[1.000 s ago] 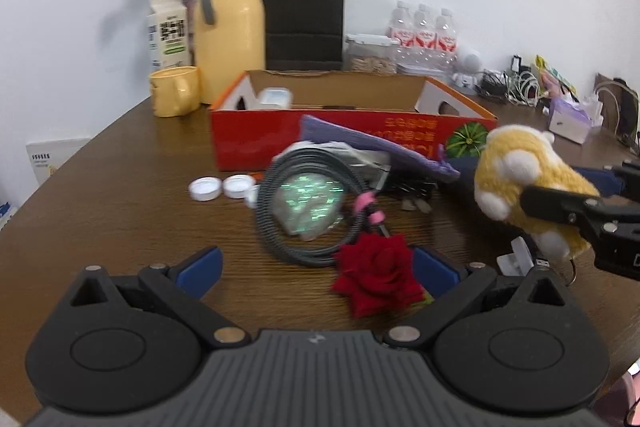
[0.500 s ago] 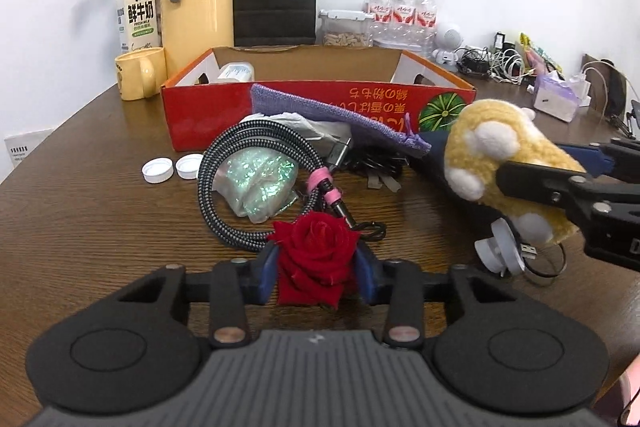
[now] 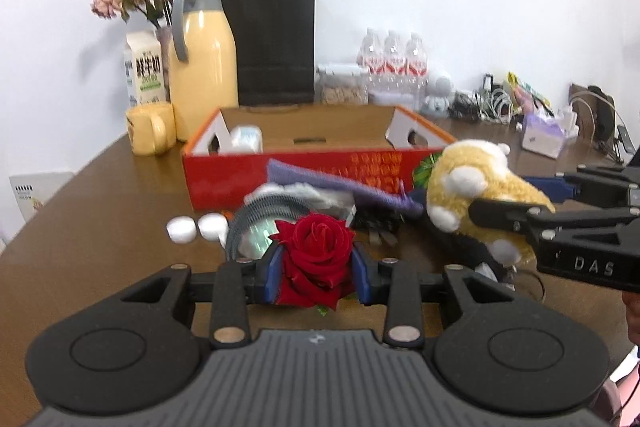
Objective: Organize objects
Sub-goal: 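Place the rose and plush toy into the box and open both grippers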
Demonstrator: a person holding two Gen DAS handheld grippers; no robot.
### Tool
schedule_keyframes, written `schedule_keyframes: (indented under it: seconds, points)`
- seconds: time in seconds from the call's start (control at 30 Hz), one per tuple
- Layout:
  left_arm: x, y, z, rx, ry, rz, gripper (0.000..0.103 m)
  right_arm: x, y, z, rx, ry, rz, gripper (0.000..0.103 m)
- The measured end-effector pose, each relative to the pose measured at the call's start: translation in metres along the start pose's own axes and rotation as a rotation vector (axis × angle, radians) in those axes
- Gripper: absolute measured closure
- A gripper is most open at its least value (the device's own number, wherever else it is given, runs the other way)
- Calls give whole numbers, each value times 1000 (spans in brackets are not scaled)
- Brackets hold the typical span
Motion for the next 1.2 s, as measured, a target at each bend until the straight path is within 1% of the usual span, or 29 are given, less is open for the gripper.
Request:
schedule_keyframes:
  seconds: [0.17, 0.27, 0.33, 0.43, 0.57, 0.63, 0.77, 0.83, 0.9, 0.97, 1.07, 1.17, 1.2]
  points:
    - [-1, 8, -39, -19, -85, -18, 67, -8, 1, -25, 33, -45, 4, 60]
    - [-9, 12, -70, -18, -140, -25, 67, -18, 2, -46, 50, -77, 10, 60]
    - [-19, 15, -89, -14, -162, -22, 67, -28, 0, -61, 58, -96, 16, 60]
    - [-43, 18, -114, 4, -170, -20, 67, -51, -5, -83, 52, -110, 26, 60]
    - [-82, 23, -137, 26, -157, -20, 67, -91, -15, -105, 50, -94, 45, 60]
    - [-103, 27, -144, 41, -138, -26, 67, -112, -20, -111, 49, -75, 56, 60]
    - [-145, 34, -146, 70, -86, -37, 67, -159, -37, -116, 20, -9, 84, 60]
    - [-166, 38, -144, 81, -55, -44, 67, -179, -46, -114, -6, 24, 101, 60]
    - [-182, 43, -143, 100, -40, -46, 68, -198, -57, -108, -39, 57, 117, 60]
    - [-197, 46, -139, 114, -21, -38, 68, -211, -66, -98, -64, 76, 129, 60]
    - [-215, 45, -133, 106, 28, -16, 68, -226, -74, -84, -79, 119, 138, 60]
    - [-219, 41, -129, 71, 41, -8, 68, -235, -77, -75, -80, 143, 142, 60]
    - [-219, 40, -128, 61, 41, -8, 66, -235, -77, -74, -77, 150, 142, 60]
Point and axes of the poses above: each gripper's, at about its wrist camera, not at the fingertips, and x roughly against the way its jaws point, y to its left, z to its underside, the point moved 9 cm from there along -x, roughly the way its jaws point, and after that the axes turned 4 degrees about -x, right-handed, at the moved point
